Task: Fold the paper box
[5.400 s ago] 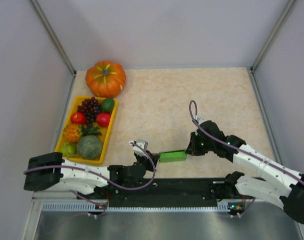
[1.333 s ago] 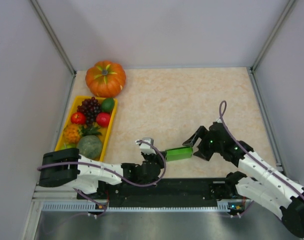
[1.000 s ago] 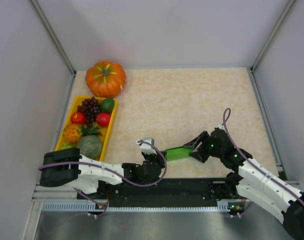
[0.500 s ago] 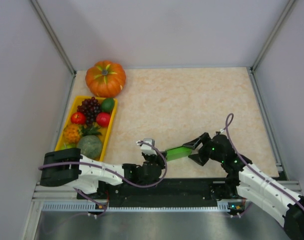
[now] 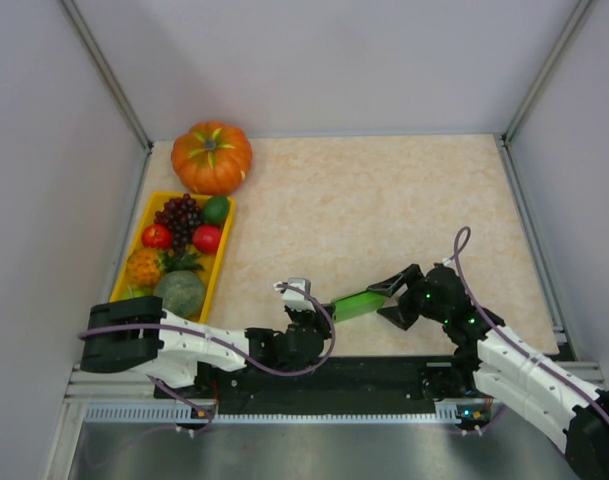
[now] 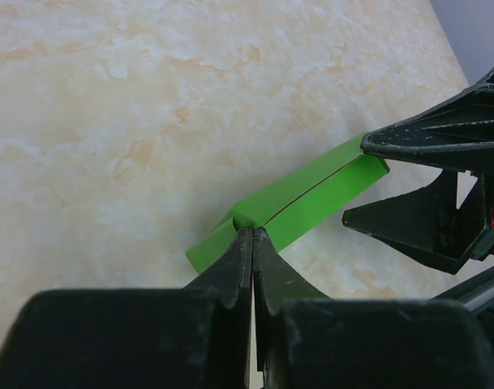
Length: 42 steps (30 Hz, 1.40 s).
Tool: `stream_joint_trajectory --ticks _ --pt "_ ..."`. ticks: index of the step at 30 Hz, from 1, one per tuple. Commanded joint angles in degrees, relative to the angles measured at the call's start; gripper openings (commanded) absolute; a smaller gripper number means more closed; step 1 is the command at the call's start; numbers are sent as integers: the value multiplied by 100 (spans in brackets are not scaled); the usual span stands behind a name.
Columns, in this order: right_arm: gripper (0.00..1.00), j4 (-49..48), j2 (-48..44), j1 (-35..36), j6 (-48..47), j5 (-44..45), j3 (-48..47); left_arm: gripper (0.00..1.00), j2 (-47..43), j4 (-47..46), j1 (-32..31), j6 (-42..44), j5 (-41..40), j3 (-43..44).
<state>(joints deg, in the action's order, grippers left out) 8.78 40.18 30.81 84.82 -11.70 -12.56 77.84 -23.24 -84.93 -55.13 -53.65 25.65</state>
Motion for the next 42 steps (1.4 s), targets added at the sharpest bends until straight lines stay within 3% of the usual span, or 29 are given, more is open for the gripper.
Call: stream_joint_trajectory --ticks 1,11,14,18,22,25,28,30,33,36,38,42 --pt "70 63 68 -259 149 178 -124 0 293 989 -68 170 531 -280" --pt "43 -437 -46 -277 614 142 630 0 284 1147 -86 73 496 -245" --pt "34 -570 -19 -286 659 142 816 9 205 946 -86 151 566 -340" --pt "30 -588 -46 -286 659 195 895 22 -101 498 -86 327 768 -595" --pt "28 -587 -19 -286 685 274 957 47 -655 198 -86 460 1232 -938" --pt "25 -596 -11 -295 615 309 974 57 -1252 381 -60 337 1488 -1079" --pt "25 -596 16 -295 519 344 939 87 -1938 426 141 310 2198 -1080" --pt "25 -570 42 -286 448 362 878 99 -2376 452 484 -5 3067 -1106" --pt "25 -570 165 -286 317 388 808 99 -2904 233 1301 -313 3912 -1264" --pt "25 -596 270 -286 202 388 746 99 -3047 364 1899 -384 4142 -1203" --pt "24 -667 306 -277 176 388 746 99 -2864 216 2400 -384 4572 -1115" --pt "24 -649 332 -277 114 406 719 94 -2152 -618 2665 -252 5039 -1097"
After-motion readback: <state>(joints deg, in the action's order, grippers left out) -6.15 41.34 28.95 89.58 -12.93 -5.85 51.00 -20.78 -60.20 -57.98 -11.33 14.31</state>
